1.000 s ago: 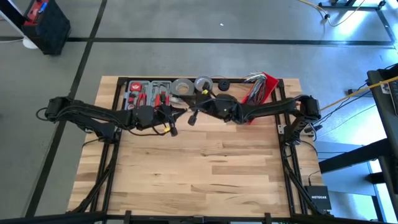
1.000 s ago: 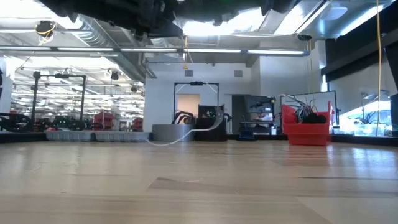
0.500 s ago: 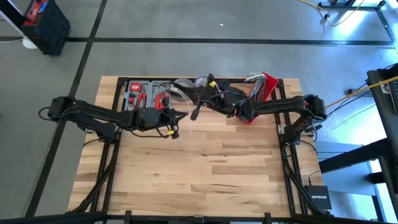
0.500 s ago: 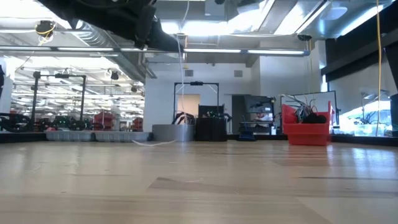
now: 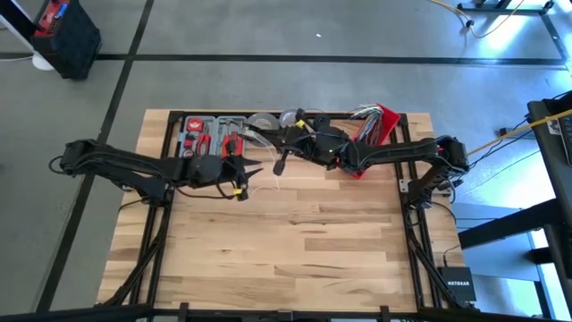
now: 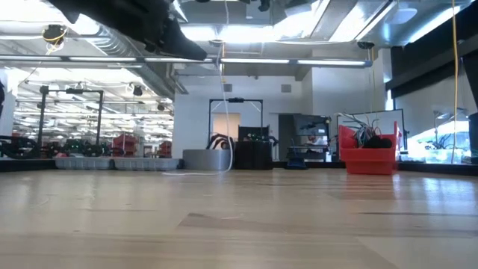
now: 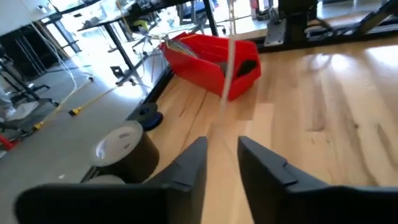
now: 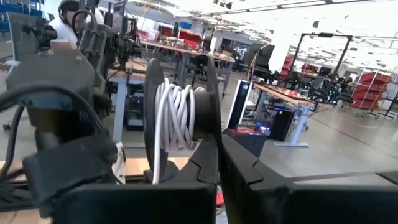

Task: Coil cords
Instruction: Coil the white wire onto the black spool

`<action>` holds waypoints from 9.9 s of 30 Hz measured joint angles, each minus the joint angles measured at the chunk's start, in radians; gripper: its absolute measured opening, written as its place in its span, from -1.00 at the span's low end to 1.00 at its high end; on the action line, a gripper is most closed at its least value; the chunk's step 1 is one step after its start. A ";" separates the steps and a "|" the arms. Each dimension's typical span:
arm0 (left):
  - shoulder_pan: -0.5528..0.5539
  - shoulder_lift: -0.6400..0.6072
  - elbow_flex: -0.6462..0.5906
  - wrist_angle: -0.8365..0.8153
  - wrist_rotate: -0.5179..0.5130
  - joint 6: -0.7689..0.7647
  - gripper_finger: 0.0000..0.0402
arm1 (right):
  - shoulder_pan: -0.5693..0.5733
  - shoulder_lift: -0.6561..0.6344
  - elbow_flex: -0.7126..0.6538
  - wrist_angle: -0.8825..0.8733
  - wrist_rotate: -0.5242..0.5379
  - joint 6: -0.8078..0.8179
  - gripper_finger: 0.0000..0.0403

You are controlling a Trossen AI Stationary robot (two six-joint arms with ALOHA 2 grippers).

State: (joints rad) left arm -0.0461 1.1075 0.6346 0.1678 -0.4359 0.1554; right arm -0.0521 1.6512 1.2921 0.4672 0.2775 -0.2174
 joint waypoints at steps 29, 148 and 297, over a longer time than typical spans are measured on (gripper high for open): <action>0.047 0.136 0.001 0.244 0.095 0.093 -0.71 | 0.000 0.001 -0.002 0.001 -0.001 -0.025 -0.97; 0.022 -0.393 -0.021 -0.361 -0.164 -0.043 -1.00 | 0.015 -0.069 -0.008 -0.353 -0.098 -0.070 -0.97; 0.039 0.044 -0.018 0.206 0.092 -0.077 -1.00 | 0.038 0.169 -0.016 -0.034 0.174 -0.050 -0.97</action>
State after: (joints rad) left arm -0.0067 1.1519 0.6169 0.3742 -0.3439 0.0788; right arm -0.0143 1.8206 1.2758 0.4331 0.4519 -0.2669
